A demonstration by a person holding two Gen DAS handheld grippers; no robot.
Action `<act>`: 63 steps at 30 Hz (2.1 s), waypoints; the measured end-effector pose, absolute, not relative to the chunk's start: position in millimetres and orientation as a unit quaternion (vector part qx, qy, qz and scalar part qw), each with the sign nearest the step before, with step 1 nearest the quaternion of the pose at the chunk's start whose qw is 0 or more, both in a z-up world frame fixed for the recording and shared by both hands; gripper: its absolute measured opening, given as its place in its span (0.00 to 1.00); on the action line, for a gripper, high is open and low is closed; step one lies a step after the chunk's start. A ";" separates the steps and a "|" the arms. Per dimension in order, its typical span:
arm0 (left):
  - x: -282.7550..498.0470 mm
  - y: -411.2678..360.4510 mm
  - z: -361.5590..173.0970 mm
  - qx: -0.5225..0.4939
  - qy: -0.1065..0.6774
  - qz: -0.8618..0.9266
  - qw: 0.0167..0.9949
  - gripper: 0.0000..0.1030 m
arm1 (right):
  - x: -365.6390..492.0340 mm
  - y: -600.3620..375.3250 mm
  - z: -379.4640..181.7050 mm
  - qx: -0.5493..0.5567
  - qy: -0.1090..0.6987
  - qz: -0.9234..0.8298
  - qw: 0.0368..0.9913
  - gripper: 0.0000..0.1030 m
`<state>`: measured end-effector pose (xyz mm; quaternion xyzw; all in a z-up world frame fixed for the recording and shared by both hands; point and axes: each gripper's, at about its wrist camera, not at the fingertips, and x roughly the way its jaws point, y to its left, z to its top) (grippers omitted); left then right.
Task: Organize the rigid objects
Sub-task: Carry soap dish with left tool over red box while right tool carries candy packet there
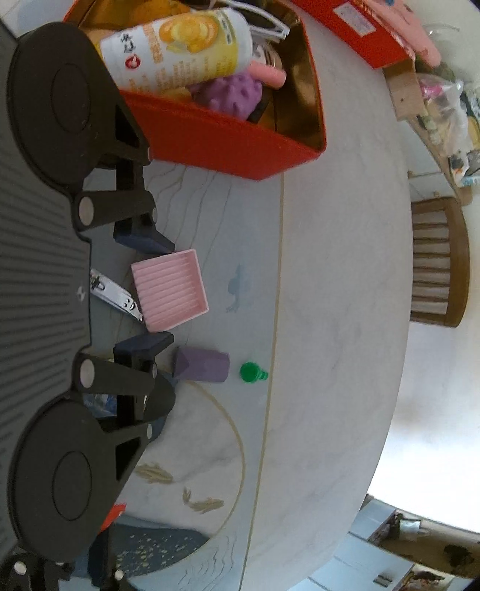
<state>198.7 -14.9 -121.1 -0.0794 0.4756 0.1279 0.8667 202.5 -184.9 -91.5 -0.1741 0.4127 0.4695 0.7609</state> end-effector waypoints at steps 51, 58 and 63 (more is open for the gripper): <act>68.0 140.3 -13.2 -0.135 0.381 0.097 0.909 0.43 | 113.5 -47.6 23.4 -0.102 0.364 0.418 0.826 0.19; 65.9 175.9 -24.7 -0.128 0.393 0.092 0.906 0.43 | 116.8 -3.6 25.6 -0.103 0.371 0.413 0.826 0.19; 67.6 187.1 -39.2 -0.114 0.410 0.080 0.901 0.43 | 132.4 27.7 24.8 -0.093 0.383 0.406 0.825 0.19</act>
